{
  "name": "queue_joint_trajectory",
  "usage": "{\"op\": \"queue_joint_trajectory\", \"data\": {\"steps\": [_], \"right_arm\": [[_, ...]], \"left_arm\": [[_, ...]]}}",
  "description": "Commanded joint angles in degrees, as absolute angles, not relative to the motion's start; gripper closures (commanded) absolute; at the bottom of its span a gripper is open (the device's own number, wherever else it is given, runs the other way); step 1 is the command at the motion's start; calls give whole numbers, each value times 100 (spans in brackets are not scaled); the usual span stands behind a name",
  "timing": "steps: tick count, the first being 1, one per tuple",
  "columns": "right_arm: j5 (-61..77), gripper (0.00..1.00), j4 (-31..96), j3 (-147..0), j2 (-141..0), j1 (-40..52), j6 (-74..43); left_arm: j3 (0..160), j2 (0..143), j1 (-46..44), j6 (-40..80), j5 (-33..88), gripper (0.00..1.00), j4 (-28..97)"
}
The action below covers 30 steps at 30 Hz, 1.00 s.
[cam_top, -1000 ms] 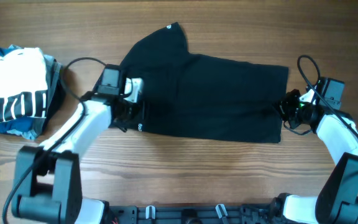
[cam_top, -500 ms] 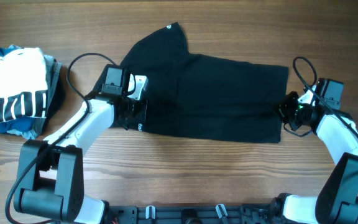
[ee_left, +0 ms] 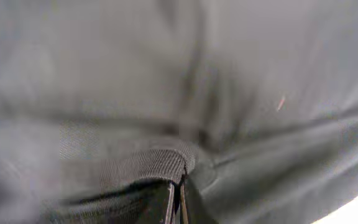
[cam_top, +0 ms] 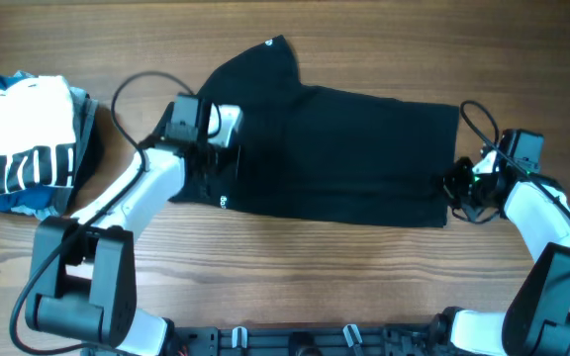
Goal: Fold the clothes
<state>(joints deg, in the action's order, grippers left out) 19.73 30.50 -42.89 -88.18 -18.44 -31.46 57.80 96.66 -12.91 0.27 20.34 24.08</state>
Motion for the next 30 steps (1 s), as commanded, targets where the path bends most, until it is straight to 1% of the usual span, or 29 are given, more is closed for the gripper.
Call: {"op": "queue_joint_trajectory", "data": {"steps": [1, 2, 5, 6, 7, 9, 10, 12, 13, 14, 17, 18, 19, 20, 21, 22, 25, 27, 29, 30], "right_arm": [[1308, 83, 3094, -4359, -8739, -1861, -2899], [1308, 77, 3039, -4359, -8739, -1861, -2814], [1494, 47, 2810, -4359, -8739, -1861, -2357], [1522, 43, 2738, -4359, -8742, -1861, -2250], [1527, 41, 2665, -4359, -8742, -1861, -2241], [1643, 41, 2543, -4359, -8742, -1861, -2016], [1732, 41, 2488, -4359, -8739, -1861, -1826], [1951, 43, 2416, -4359, -8742, -1861, -1549], [2021, 45, 2397, -4359, -8744, -1861, -1476], [2021, 51, 2401, -4357, -8748, -1861, -1485], [2139, 62, 2342, -4230, -8807, -1839, -1505], [2202, 63, 2285, -4141, -8858, -1802, -1503], [2200, 68, 2231, -4064, -8934, -1743, -1503], [2222, 78, 2231, -4053, -8976, -1708, -1500], [2311, 91, 2161, -4053, -8978, -1706, -1498], [2521, 96, 2032, -4073, -8938, -1726, -1505], [3100, 96, 2038, -4213, -8801, -1765, -1708], [3024, 96, 1883, -4233, -8700, -1782, -2051], [2639, 96, 1776, -4233, -8698, -1804, -2504], [2593, 96, 1763, -4233, -8698, -1802, -2486]], "left_arm": [[6136, 9633, -1243, 91, 2161, 96, 2056], [6136, 9636, -1243, 91, 2161, 96, 1953], [6136, 9640, -1243, 89, 2056, 96, 1870], [6136, 9640, -1243, 89, 1942, 96, 1874], [6136, 9640, -1243, 89, 1817, 96, 1881], [6136, 9640, -1240, 89, 1496, 88, 1966], [6136, 9640, -1240, 86, 1330, 91, 2071], [6136, 9640, -1240, 89, 947, 96, 2283], [6136, 9640, -1240, 89, 777, 96, 2359], [6136, 9640, -1240, 89, 696, 96, 2392], [6136, 9640, -1236, 86, 646, 96, 2447], [6136, 9640, -1236, 89, 628, 90, 2493], [6136, 9640, -1234, 89, 550, 74, 2637], [6136, 9640, -1234, 89, 410, 69, 2773], [6134, 9640, -1223, 89, 231, 68, 2941], [6132, 9640, -1179, 89, 139, 68, 3127], [6097, 9640, -919, 231, 141, 72, 3503], [6097, 9640, -668, 370, 224, 73, 3686], [6073, 9640, -519, 368, 346, 73, 3715], [6051, 9640, -458, 368, 464, 73, 3726]]}}
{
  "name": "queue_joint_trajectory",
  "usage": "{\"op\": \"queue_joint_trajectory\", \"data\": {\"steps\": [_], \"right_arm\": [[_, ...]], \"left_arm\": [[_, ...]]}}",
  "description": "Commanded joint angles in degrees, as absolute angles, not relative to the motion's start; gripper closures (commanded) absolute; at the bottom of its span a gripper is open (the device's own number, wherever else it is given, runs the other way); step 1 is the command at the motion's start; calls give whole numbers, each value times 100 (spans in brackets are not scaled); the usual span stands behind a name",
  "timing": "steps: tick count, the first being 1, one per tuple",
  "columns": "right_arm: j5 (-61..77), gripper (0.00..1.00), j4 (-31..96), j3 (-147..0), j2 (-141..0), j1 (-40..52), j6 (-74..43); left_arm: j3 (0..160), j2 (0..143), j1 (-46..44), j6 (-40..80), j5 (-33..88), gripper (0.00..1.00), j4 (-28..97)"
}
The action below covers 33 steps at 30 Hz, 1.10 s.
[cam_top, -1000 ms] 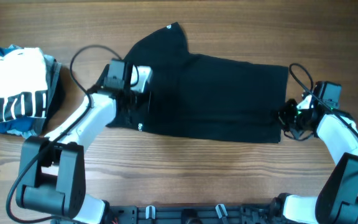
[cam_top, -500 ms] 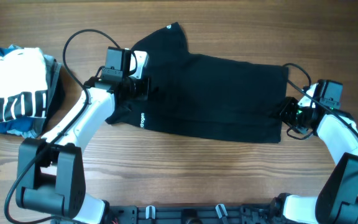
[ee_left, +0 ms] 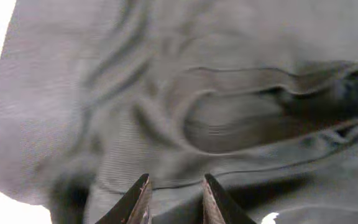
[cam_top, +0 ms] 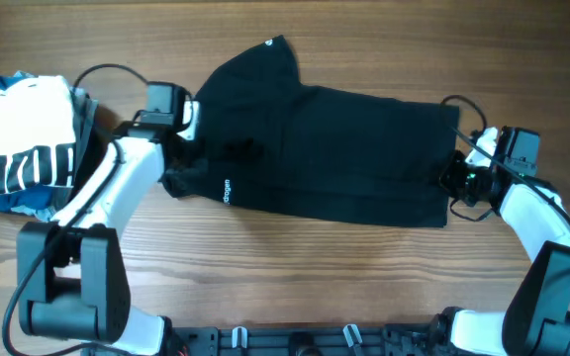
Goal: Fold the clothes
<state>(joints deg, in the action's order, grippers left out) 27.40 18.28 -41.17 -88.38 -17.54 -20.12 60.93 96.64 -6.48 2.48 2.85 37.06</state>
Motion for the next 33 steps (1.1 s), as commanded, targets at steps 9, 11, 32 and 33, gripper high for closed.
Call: {"op": "queue_joint_trajectory", "data": {"steps": [9, 11, 32, 33], "right_arm": [[2193, 63, 2963, -4202, -8683, -1769, -1636], [2327, 83, 2910, -4189, -8683, -1747, -1653], [2786, 96, 1892, -4158, -9000, -1420, -2274], [2598, 92, 1992, -4158, -9002, -1476, -2139]], "left_arm": [[5994, 9644, -388, 392, 508, 60, 3966], [5994, 9644, -384, 392, 506, 60, 3948], [5994, 9644, -384, 390, 504, 62, 3946], [5994, 9644, -384, 388, 504, 62, 3948]]}}
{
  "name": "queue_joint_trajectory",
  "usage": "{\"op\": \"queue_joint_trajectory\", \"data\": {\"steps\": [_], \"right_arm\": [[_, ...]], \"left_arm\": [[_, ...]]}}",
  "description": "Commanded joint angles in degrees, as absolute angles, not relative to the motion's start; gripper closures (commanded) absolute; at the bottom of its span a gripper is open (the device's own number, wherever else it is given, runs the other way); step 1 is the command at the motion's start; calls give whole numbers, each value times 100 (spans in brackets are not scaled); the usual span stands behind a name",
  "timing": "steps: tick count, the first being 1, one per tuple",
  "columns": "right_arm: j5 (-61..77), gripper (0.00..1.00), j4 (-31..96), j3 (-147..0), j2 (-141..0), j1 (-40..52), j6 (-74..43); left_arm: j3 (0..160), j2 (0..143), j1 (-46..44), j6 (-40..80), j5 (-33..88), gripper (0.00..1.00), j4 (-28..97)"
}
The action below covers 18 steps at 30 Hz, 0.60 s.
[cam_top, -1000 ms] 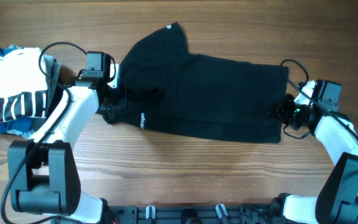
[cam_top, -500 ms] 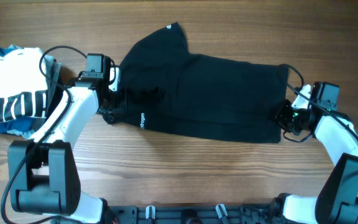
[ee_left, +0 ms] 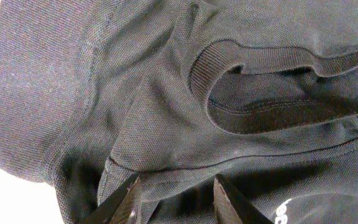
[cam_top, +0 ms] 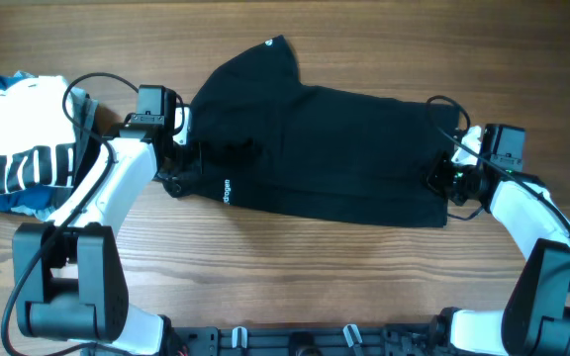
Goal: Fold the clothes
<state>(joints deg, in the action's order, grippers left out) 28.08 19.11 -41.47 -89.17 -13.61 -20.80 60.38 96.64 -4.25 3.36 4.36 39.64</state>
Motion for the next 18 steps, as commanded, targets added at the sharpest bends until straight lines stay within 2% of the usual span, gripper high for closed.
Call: {"op": "queue_joint_trajectory", "data": {"steps": [1, 2, 3, 4, 7, 13, 17, 18], "right_arm": [[2445, 87, 2110, -4158, -9002, -1494, -1970], [2355, 80, 2196, -4158, -9002, -1496, -1863], [2088, 66, 2381, -4156, -9002, -1496, -1715], [1859, 62, 2499, -4156, -9002, -1496, -1658], [1396, 63, 2794, -4156, -9002, -1496, -1649], [2606, 81, 2735, -4154, -9004, -1385, -1214], [2711, 96, 2434, -4154, -9002, -1341, -1361], [2716, 96, 2381, -4156, -9002, -1339, -1372]], "left_arm": [[5994, 9644, -384, 390, 504, 62, 3948], [5994, 9644, -384, 388, 504, 62, 3946], [5994, 9644, -384, 390, 504, 62, 3946], [5994, 9644, -384, 390, 504, 62, 3946], [5994, 9644, -384, 388, 504, 62, 3946], [5994, 9644, -384, 390, 506, 62, 3946], [5994, 9644, -384, 388, 506, 62, 3946], [5994, 9644, -384, 388, 506, 63, 3946]]}}
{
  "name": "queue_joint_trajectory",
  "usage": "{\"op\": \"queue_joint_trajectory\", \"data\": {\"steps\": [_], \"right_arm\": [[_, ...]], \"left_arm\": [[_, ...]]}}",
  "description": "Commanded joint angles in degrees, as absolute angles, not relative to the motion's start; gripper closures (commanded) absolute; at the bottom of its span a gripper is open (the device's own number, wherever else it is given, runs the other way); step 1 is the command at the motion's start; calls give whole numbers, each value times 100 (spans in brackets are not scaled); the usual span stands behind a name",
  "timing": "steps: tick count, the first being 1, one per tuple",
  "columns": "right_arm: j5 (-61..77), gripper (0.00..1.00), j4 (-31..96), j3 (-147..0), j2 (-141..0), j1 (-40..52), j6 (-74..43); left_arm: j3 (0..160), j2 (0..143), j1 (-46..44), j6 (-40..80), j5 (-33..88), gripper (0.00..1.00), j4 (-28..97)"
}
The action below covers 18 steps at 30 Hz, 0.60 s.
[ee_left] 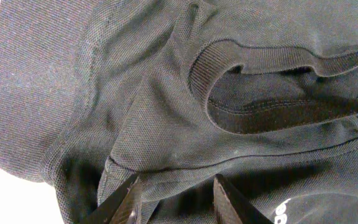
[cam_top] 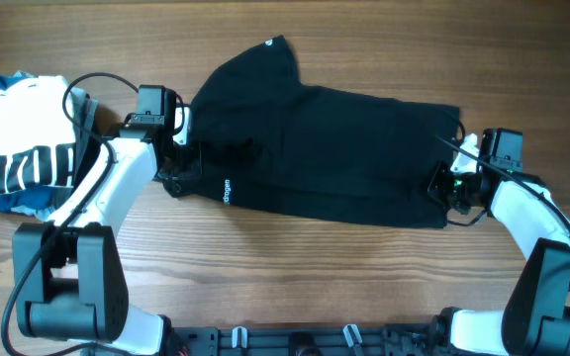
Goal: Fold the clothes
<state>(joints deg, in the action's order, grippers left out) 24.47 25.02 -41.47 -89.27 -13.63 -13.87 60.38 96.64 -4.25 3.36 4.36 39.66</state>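
A black shirt (cam_top: 325, 148) lies spread across the middle of the table, with its collar opening (ee_left: 272, 93) and small white lettering (cam_top: 228, 190) at the left end. My left gripper (cam_top: 174, 170) hangs just over that left end. In the left wrist view it (ee_left: 176, 202) is open, its fingertips (ee_left: 128, 200) straddling a ridge of fabric below the collar. My right gripper (cam_top: 441, 185) sits at the shirt's right hem, and the dark cloth hides how its jaws stand.
A pile of other clothes (cam_top: 23, 143), white, striped and blue, sits at the table's left edge beside the left arm. Cables loop off both wrists. Bare wooden table (cam_top: 315, 277) runs along the front of the shirt.
The right gripper has shifted slightly toward the front edge at the hem. The left gripper remains open over the collar area, and the shirt lies the same.
The left gripper was first shut on fabric over the shirt's left part. A second later it was open and further left, with that end of the shirt drawn out leftward. It has stayed open above the collar since. The right gripper has stayed at the right hem throughout.
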Motion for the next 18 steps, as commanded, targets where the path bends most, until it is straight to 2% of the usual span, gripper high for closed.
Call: {"op": "queue_joint_trajectory", "data": {"steps": [1, 4, 10, 13, 15, 16, 17, 18], "right_arm": [[2711, 96, 2346, -4156, -9002, -1341, -1372], [2705, 96, 2163, -4156, -9002, -1354, -1623], [2665, 96, 1522, -4156, -9000, -1660, -3061], [2357, 96, 1457, -4156, -9000, -1691, -3450], [2383, 96, 1509, -4156, -9000, -1688, -3210], [2392, 68, 1789, -4156, -9002, -1691, -2410], [2025, 52, 2176, -4156, -9002, -1691, -2071], [1828, 50, 2432, -4156, -9002, -1691, -1922]], "left_arm": [[5994, 9644, -384, 390, 506, 63, 3946], [5994, 9644, -384, 388, 506, 63, 3946], [5994, 9644, -384, 388, 504, 63, 3944], [5994, 9644, -384, 388, 504, 63, 3942], [5994, 9644, -384, 388, 504, 62, 3933], [5994, 9644, -384, 388, 504, 62, 3946], [5994, 9644, -384, 388, 506, 60, 3962], [5994, 9644, -384, 388, 506, 59, 3968]]}}
